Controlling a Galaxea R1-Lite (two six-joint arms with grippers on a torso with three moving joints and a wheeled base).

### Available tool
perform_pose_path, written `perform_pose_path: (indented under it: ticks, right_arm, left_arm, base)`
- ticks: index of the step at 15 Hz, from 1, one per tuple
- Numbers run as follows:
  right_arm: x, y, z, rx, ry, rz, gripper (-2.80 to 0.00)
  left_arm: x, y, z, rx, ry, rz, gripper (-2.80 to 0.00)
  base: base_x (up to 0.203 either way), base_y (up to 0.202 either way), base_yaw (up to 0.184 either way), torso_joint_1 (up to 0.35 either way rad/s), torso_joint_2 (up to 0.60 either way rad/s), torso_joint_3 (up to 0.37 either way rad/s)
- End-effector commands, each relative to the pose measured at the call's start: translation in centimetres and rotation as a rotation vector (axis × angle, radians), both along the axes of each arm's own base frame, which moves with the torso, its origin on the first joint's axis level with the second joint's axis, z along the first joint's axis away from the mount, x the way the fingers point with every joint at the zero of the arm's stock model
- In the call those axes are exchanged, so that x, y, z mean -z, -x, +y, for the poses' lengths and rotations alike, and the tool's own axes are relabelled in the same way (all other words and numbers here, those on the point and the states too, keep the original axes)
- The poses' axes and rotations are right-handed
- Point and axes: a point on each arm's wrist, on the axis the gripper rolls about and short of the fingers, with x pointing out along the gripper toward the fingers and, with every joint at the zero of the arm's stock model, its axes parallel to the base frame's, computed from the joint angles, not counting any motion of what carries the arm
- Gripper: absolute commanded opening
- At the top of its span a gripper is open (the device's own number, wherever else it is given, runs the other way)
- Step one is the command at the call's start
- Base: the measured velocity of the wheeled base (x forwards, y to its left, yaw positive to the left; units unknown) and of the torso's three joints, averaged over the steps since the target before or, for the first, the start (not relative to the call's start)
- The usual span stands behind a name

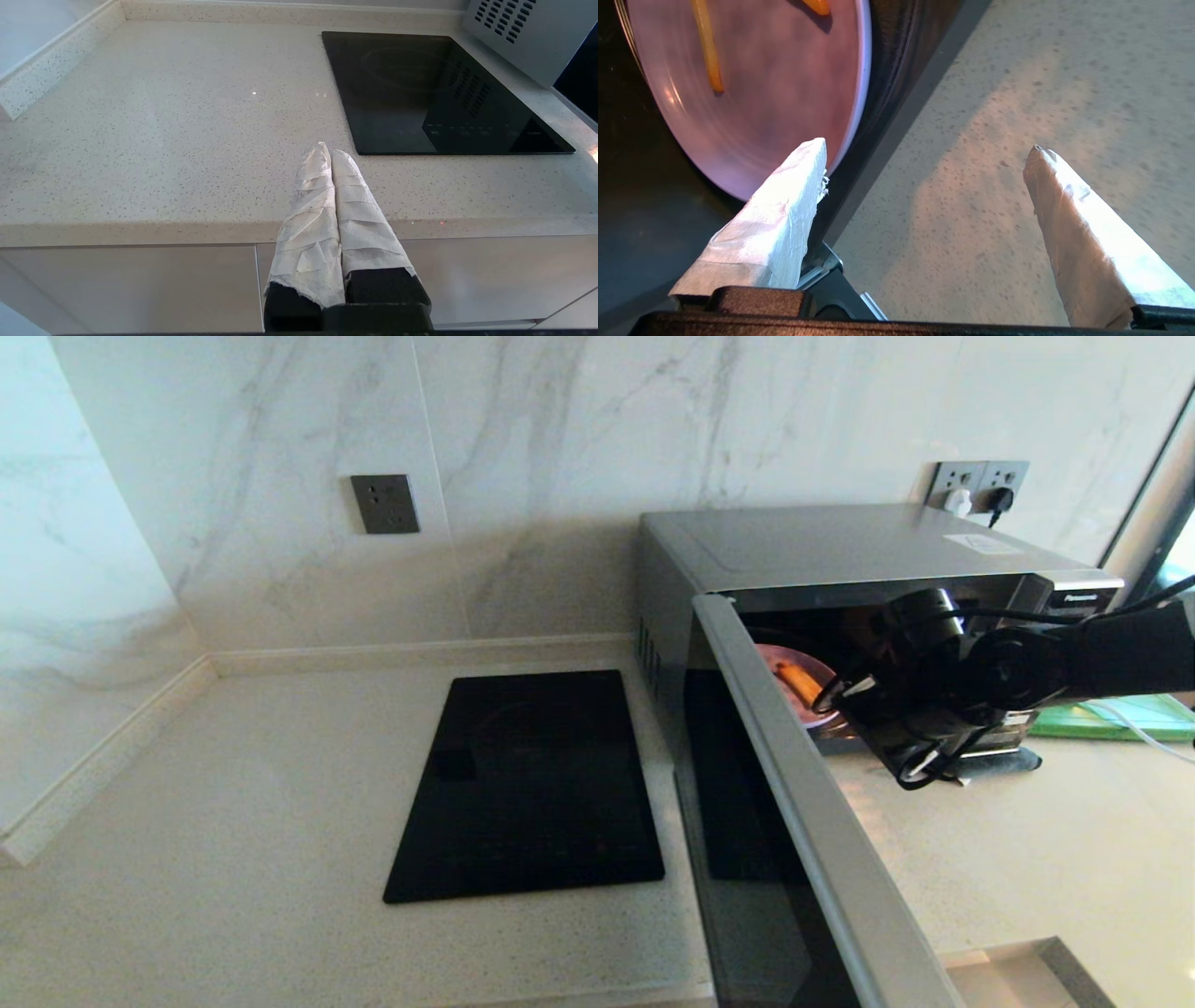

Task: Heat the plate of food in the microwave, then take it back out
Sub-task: Take the plate out of the microwave

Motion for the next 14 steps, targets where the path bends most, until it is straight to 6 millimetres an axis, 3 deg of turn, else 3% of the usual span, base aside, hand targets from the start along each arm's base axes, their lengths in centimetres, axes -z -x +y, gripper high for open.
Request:
perform_pose_path:
  ticks: [1,14]
  right_arm:
    - [1.1,-0.4,0.2,0.000,-0.002,0.024,0.00]
    - [2.9,-1.4,0.8,-0.041,-0.033,-0.003,0.00]
  left_arm:
    - [0.0,0.0,0.0,-0.001,0.001,0.001,-2.80]
    - [0.0,0.0,0.0,-0.001,0.001,0.001,-2.80]
  base:
    - [0.000,0.000,0.000,0.000,0.00,0.000]
    - [0.000,0.000,0.000,0.000,0.00,0.000]
